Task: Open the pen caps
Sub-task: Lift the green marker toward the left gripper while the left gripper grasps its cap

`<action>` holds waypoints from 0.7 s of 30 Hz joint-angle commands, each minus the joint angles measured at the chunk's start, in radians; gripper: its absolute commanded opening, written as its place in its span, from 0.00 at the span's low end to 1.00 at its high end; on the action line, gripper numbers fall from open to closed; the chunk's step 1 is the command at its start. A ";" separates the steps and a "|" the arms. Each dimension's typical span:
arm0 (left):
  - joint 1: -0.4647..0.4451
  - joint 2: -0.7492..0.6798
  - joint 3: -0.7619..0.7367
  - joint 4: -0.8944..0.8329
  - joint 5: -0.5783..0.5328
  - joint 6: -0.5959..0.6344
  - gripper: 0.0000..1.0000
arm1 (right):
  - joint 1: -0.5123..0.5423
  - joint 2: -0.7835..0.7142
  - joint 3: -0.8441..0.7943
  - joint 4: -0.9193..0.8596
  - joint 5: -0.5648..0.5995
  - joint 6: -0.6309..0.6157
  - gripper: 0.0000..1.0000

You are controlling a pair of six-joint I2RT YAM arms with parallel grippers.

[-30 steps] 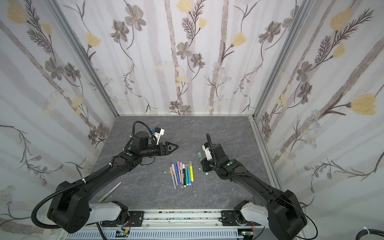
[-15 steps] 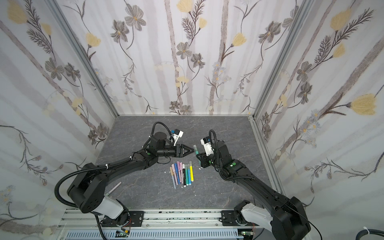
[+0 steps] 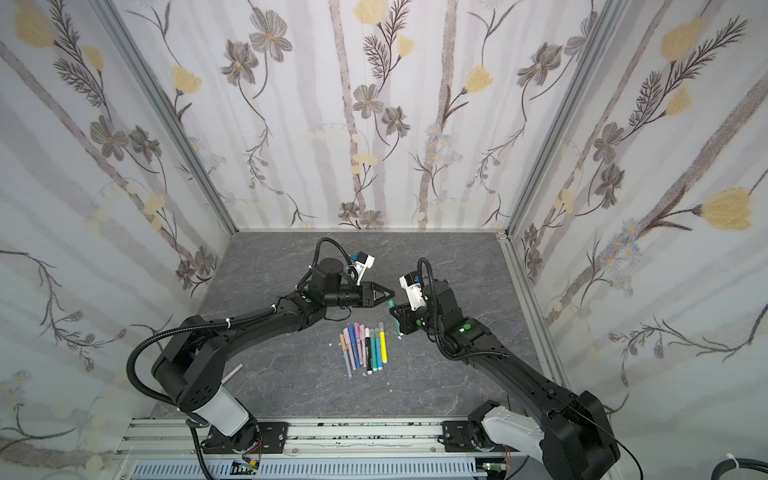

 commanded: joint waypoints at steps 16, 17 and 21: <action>0.001 0.006 -0.001 0.022 0.009 0.016 0.08 | 0.001 0.032 0.016 0.057 -0.014 0.021 0.02; 0.001 0.008 -0.001 0.022 0.011 0.017 0.06 | 0.000 0.031 0.016 0.054 -0.015 0.021 0.02; 0.004 0.009 -0.001 0.016 0.010 0.018 0.00 | 0.000 0.028 0.016 0.043 -0.019 0.015 0.05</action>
